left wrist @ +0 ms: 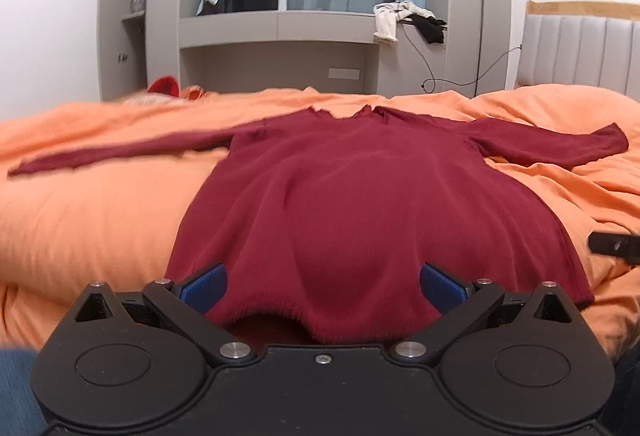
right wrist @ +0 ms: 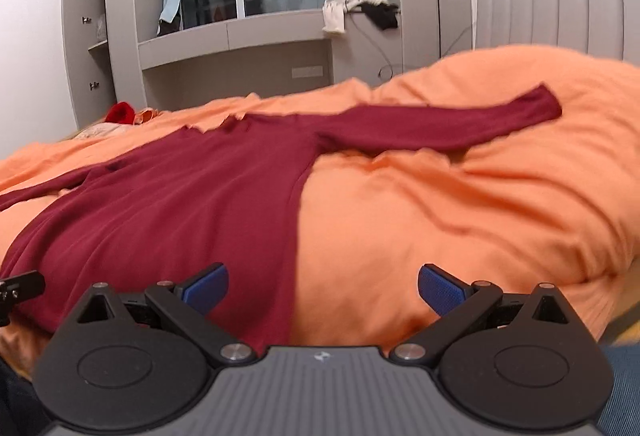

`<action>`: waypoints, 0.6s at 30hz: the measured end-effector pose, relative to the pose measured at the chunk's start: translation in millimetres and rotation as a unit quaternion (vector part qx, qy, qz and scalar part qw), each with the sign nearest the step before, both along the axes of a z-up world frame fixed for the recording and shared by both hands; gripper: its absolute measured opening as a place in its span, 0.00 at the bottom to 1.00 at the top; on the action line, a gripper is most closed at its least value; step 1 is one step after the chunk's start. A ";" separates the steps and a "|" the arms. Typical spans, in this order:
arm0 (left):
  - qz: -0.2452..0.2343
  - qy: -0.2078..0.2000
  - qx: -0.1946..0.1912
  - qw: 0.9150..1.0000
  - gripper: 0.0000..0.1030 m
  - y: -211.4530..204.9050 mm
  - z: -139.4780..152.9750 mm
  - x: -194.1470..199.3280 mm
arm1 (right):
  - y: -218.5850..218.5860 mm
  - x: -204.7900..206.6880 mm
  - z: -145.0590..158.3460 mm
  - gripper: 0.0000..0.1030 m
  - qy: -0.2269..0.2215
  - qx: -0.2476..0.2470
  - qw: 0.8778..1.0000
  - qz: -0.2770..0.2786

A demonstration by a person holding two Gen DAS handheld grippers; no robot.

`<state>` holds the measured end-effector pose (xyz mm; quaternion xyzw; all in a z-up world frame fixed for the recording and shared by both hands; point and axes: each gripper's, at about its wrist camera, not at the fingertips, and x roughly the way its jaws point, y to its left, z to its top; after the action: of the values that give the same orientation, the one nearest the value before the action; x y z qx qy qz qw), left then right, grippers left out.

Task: Fold small clothes
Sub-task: 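Move the right gripper toward the cuff of the sleeve beside it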

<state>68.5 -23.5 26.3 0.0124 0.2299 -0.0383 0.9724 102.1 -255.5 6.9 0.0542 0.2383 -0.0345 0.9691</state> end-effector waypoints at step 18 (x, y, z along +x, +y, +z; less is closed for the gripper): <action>0.016 0.034 0.009 0.999 0.99 -43.1 33.7 136.4 | -46.3 86.1 16.6 1.00 0.002 -0.038 0.999 -0.010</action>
<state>204.9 -66.6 60.1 0.0164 0.2636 -0.0212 0.9643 188.2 -301.8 23.5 0.0196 0.2382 -0.0535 0.9695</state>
